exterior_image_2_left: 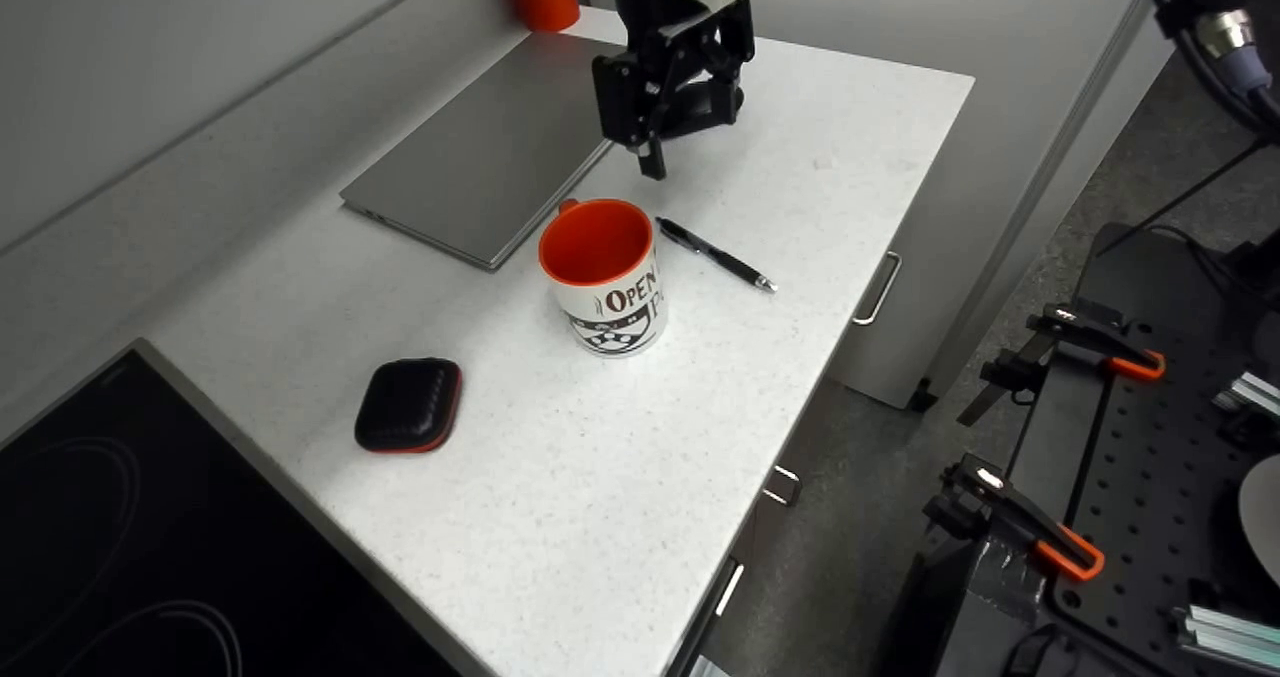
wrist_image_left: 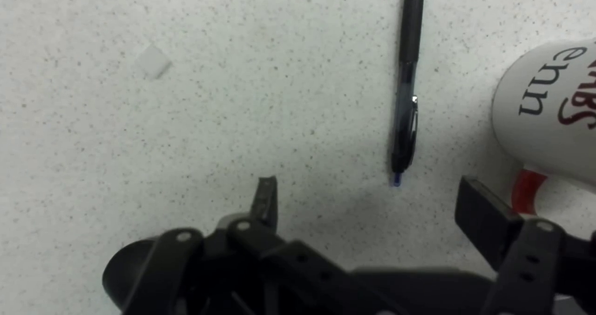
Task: Pick up the black pen from the mug cup and place it on the table.
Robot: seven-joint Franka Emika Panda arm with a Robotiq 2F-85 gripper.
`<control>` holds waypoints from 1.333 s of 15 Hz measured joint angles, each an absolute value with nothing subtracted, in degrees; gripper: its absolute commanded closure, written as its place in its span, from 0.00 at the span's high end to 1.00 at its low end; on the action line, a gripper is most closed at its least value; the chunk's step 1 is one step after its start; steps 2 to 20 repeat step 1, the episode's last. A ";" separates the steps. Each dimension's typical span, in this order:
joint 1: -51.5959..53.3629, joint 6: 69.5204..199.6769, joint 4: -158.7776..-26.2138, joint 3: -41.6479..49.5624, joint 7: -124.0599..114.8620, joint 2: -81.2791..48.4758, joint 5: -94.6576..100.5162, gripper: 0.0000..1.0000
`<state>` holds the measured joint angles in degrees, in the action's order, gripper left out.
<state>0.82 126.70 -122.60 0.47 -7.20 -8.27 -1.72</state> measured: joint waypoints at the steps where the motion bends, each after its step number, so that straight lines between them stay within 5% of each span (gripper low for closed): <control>1: 0.82 126.70 -122.61 0.47 -7.20 -8.29 -1.72 1.00; 20: 0.82 126.70 -122.61 0.47 -7.20 -8.29 -1.72 1.00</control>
